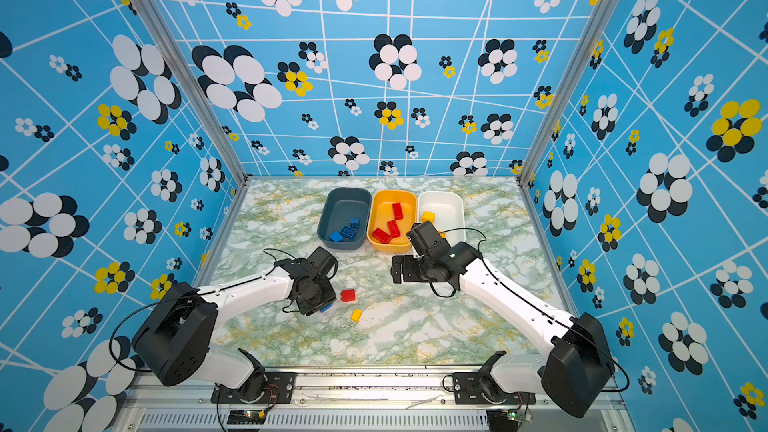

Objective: Sort the legos into containers by color
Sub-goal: 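Lower the left gripper onto the small blue brick and close it, then carry the blue brick with the left gripper over the teal bin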

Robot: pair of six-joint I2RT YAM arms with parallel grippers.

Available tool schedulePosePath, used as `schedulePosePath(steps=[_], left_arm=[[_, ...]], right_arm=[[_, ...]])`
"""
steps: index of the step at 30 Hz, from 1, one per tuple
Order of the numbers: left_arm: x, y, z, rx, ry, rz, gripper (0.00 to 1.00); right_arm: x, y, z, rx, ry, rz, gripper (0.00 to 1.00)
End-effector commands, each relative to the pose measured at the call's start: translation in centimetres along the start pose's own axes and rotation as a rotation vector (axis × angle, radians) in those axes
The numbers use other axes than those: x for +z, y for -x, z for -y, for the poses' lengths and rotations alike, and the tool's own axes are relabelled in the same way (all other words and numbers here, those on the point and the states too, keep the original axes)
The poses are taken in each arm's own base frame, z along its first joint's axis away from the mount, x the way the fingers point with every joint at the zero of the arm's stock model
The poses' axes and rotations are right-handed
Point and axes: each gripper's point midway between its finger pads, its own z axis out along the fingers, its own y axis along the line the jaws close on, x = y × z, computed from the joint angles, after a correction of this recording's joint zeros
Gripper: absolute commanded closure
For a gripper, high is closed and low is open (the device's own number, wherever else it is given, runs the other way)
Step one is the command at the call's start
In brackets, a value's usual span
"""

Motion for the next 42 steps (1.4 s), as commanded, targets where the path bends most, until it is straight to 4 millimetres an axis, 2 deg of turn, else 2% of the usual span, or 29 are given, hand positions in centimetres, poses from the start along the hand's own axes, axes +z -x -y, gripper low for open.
schedulePosePath(steps=[1, 8, 9, 13, 22, 32, 38, 42], left_arm=[[0.0, 0.2, 0.3, 0.003, 0.005, 0.006, 0.53], [-0.5, 0.2, 0.3, 0.006, -0.005, 0.014, 0.56], [-0.6, 0.2, 0.3, 0.006, -0.005, 0.017, 0.6], [-1.1, 0.3, 0.3, 0.009, -0.012, 0.027, 0.62], [-3.9, 1.6, 0.9, 0.06, -0.033, 0.099, 0.64], [-10.0, 6.2, 4.2, 0.186, -0.058, 0.278, 0.64], [-12.2, 9.8, 6.6, 0.2, -0.114, 0.337, 0.64], [-12.8, 12.5, 8.2, 0.203, -0.144, 0.359, 0.64]], right_arm=[[-0.4, -0.3, 0.3, 0.004, -0.011, 0.008, 0.01], [-0.6, -0.4, 0.4, 0.009, -0.011, 0.015, 0.01], [-0.5, -0.5, 0.4, 0.01, -0.012, 0.014, 0.01], [-0.6, -0.5, 0.5, 0.012, -0.011, 0.015, 0.01], [-0.1, -0.9, 0.3, 0.024, 0.011, 0.007, 0.01], [-0.1, -0.9, 0.1, 0.03, 0.023, 0.008, 0.01], [-0.3, -0.8, 0.1, 0.03, 0.021, 0.011, 0.01], [-0.2, -0.8, 0.1, 0.033, 0.02, 0.011, 0.01]])
